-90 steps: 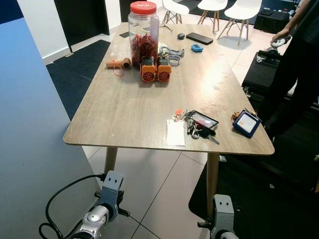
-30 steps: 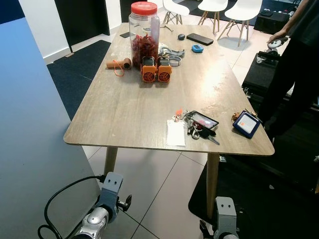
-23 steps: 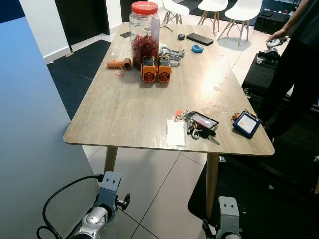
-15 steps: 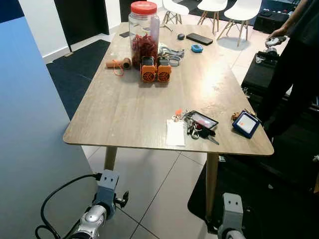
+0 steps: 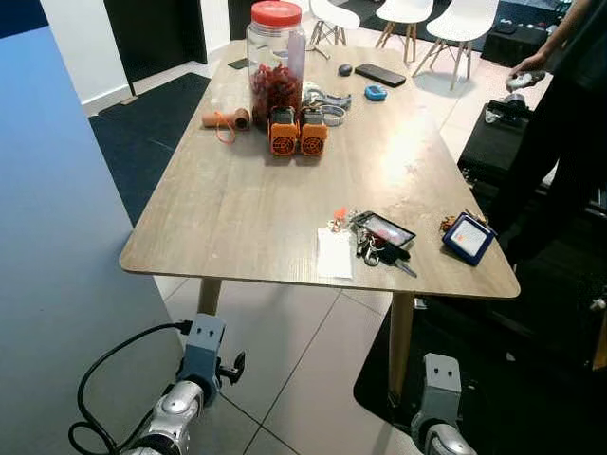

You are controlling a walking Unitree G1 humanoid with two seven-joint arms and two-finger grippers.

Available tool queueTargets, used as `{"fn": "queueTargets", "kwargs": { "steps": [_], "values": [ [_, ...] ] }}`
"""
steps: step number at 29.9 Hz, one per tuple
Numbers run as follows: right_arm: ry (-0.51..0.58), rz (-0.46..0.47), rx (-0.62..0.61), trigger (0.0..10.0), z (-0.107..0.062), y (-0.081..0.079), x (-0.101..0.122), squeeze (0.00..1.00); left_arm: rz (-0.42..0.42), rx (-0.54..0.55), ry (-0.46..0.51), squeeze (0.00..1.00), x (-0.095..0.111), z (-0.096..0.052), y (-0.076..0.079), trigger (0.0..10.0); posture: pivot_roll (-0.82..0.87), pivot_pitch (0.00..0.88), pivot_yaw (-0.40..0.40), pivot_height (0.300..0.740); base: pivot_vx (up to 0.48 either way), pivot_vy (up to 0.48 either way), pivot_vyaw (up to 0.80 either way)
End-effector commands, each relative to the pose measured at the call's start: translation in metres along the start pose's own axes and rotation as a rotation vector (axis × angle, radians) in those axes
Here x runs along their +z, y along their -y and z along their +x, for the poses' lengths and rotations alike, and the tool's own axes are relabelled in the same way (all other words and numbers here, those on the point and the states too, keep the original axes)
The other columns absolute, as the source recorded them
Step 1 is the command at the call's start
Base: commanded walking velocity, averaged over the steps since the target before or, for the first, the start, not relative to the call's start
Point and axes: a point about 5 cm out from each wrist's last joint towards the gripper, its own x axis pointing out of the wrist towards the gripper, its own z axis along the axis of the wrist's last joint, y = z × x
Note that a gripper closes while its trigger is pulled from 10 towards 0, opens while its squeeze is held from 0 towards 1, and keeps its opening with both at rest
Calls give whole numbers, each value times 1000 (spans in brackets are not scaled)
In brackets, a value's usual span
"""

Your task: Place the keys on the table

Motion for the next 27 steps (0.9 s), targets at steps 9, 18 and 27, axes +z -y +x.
{"fn": "queueTargets", "kwargs": {
  "steps": [9,18,27],
  "values": [
    [2,-43,23,10000,0,-2,0,0,18,6,-14,0,-5,-3,-1,10000,54,0,-47,740,0,0,0],
    [-9,-108,61,10000,0,-10,-1,0,3,0,-11,0,-6,-2,3,10000,56,0,-53,740,0,0,502],
    [-14,-134,65,10000,1,-10,-1,0,2,21,-1,0,-6,-3,1,10000,60,0,-56,740,0,0,800]
  ]
}}
